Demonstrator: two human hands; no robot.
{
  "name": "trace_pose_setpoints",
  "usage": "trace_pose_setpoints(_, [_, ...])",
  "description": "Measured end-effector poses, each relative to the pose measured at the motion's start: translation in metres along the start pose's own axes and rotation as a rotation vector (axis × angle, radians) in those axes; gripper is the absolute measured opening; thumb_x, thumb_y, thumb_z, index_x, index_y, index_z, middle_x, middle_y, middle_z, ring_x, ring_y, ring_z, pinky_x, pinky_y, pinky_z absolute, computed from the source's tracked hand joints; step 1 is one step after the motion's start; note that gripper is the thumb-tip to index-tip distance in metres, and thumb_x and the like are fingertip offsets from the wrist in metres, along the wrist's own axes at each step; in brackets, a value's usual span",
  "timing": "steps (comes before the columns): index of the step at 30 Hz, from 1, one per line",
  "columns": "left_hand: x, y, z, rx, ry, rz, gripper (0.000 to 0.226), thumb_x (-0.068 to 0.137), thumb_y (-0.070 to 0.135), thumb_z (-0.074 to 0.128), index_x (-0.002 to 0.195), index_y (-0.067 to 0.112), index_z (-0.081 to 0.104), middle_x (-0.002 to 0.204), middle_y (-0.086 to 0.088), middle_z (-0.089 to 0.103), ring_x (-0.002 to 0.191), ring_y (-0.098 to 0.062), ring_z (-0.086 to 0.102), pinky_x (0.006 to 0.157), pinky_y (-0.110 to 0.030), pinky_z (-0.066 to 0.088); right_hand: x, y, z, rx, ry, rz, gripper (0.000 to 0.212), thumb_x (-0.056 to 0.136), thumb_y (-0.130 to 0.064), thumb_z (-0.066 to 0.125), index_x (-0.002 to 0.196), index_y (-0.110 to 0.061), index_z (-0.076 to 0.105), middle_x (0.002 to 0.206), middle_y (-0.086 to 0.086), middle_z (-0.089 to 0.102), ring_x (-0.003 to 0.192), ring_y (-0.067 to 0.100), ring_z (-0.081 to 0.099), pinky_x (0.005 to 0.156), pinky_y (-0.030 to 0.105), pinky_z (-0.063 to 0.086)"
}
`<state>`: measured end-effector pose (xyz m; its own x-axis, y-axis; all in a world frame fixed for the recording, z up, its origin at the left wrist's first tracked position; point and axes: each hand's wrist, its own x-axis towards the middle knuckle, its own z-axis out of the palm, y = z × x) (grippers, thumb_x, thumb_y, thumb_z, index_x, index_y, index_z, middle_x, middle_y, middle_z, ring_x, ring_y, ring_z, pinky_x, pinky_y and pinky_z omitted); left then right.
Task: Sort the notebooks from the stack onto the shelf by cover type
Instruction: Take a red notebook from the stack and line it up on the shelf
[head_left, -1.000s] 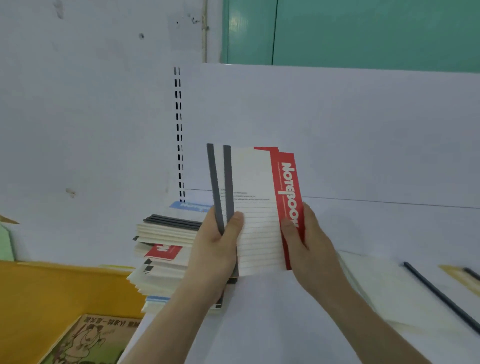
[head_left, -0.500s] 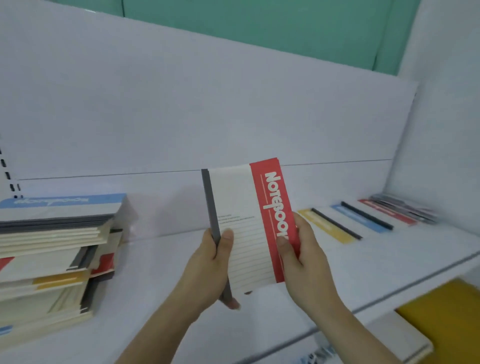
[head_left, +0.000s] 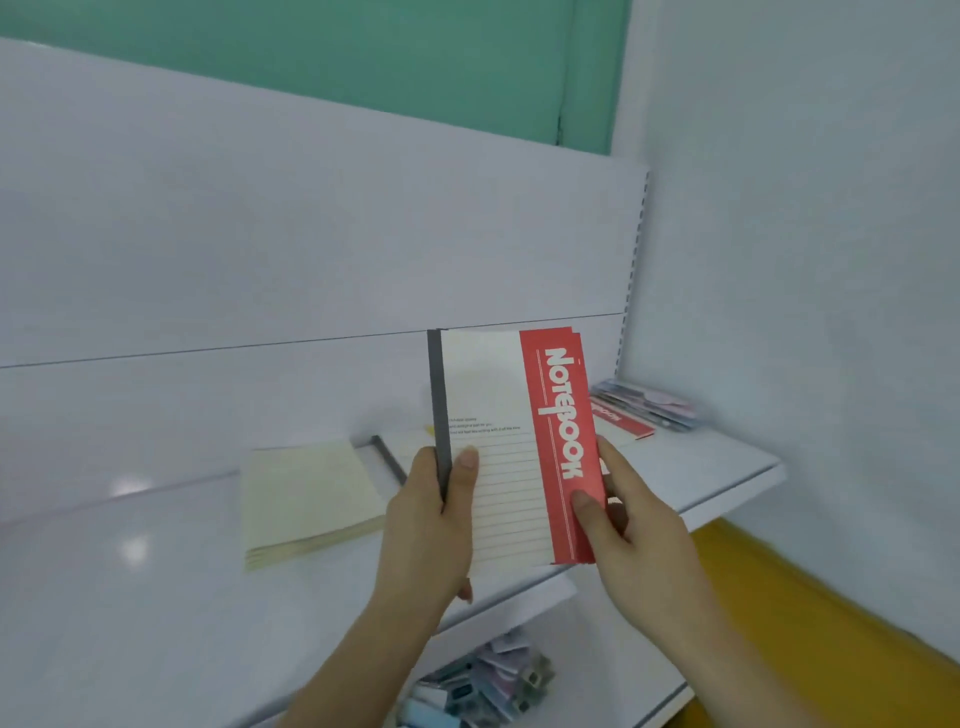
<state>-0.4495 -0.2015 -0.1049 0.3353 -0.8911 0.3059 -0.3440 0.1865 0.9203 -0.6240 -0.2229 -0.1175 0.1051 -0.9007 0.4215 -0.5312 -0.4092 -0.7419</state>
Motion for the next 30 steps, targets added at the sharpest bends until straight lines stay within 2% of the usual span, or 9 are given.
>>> trace_pose_setpoints(3, [0.005,0.009,0.059,-0.001,0.001,0.003,0.025,0.102,0.044,0.042,0.103,0.019,0.049,0.083,0.001,0.065,0.059,-0.015,0.066,0.036,-0.028,0.049,0.015,0.039,-0.042,0.008,0.043,0.009,0.047,0.096,-0.044,0.049,0.136,-0.060,0.030,0.104,-0.033,0.060,0.090,-0.005,0.065,0.064,0.008,0.050])
trace_pose_setpoints(6, [0.012,0.013,0.106,0.005,-0.035,0.023,0.037,0.102,0.033,0.052,0.136,0.028,0.038,0.100,0.015,0.062,0.080,-0.010,0.068,0.045,-0.018,0.052,0.032,0.072,-0.072,0.000,0.093,0.053,0.045,0.095,-0.045,0.049,0.138,-0.050,0.037,0.101,-0.035,0.055,0.088,-0.002,0.064,0.058,0.005,0.047])
trace_pose_setpoints(8, [0.019,0.014,0.132,0.066,-0.092,0.083,0.042,0.097,0.033,0.062,0.132,0.038,0.039,0.107,0.022,0.058,0.090,0.000,0.063,0.058,-0.012,0.053,0.046,0.094,-0.087,0.010,0.099,0.081,0.042,0.096,-0.043,0.049,0.137,-0.046,0.041,0.097,-0.036,0.053,0.085,-0.004,0.062,0.057,0.003,0.045])
trace_pose_setpoints(11, [0.037,0.011,0.165,0.183,-0.212,0.138,0.050,0.085,0.042,0.075,0.127,0.045,0.046,0.115,0.020,0.054,0.103,-0.001,0.057,0.072,-0.010,0.045,0.068,0.124,-0.099,0.018,0.083,0.098,0.040,0.098,-0.040,0.048,0.137,-0.045,0.042,0.099,-0.035,0.053,0.089,0.001,0.063,0.067,0.008,0.048])
trace_pose_setpoints(16, [0.080,-0.006,0.208,0.393,-0.379,0.186,0.076,0.075,0.049,0.080,0.130,0.048,0.027,0.112,0.019,0.043,0.097,0.006,0.049,0.063,-0.005,0.035,0.116,0.162,-0.110,-0.024,0.047,0.107,0.038,0.097,-0.042,0.046,0.133,-0.048,0.039,0.113,-0.022,0.055,0.095,0.005,0.061,0.087,0.030,0.055])
trace_pose_setpoints(19, [0.109,-0.013,0.231,0.559,-0.372,0.264,0.089,0.076,0.052,0.078,0.141,0.041,0.018,0.117,0.013,0.041,0.108,-0.003,0.045,0.081,-0.013,0.041,0.154,0.183,-0.112,-0.120,0.049,0.069,0.028,0.098,-0.041,0.043,0.125,-0.046,0.042,0.103,-0.022,0.053,0.087,0.002,0.059,0.075,0.017,0.049])
trace_pose_setpoints(21, [0.130,-0.016,0.246,0.660,-0.330,0.307,0.093,0.080,0.057,0.073,0.149,0.034,0.016,0.126,0.008,0.043,0.115,-0.006,0.041,0.095,-0.022,0.043,0.182,0.196,-0.110,-0.205,0.056,0.018,0.033,0.097,-0.041,0.041,0.130,-0.040,0.044,0.109,-0.016,0.052,0.091,0.004,0.058,0.075,0.014,0.045])
trace_pose_setpoints(25, [0.166,-0.027,0.266,0.841,-0.295,0.307,0.092,0.087,0.065,0.060,0.155,0.027,0.013,0.139,0.005,0.043,0.127,-0.011,0.041,0.106,-0.029,0.042,0.231,0.226,-0.103,-0.293,0.002,-0.030,0.036,0.101,-0.034,0.043,0.136,-0.038,0.038,0.112,-0.017,0.051,0.082,-0.003,0.055,0.068,0.006,0.042])
trace_pose_setpoints(30, [0.195,-0.039,0.282,1.016,-0.299,0.205,0.084,0.087,0.071,0.054,0.151,0.025,0.026,0.137,0.003,0.049,0.125,-0.014,0.043,0.105,-0.032,0.043,0.279,0.263,-0.092,-0.376,-0.167,-0.214,0.039,0.101,-0.029,0.042,0.140,-0.030,0.043,0.120,-0.010,0.059,0.108,0.010,0.056,0.092,0.029,0.050])
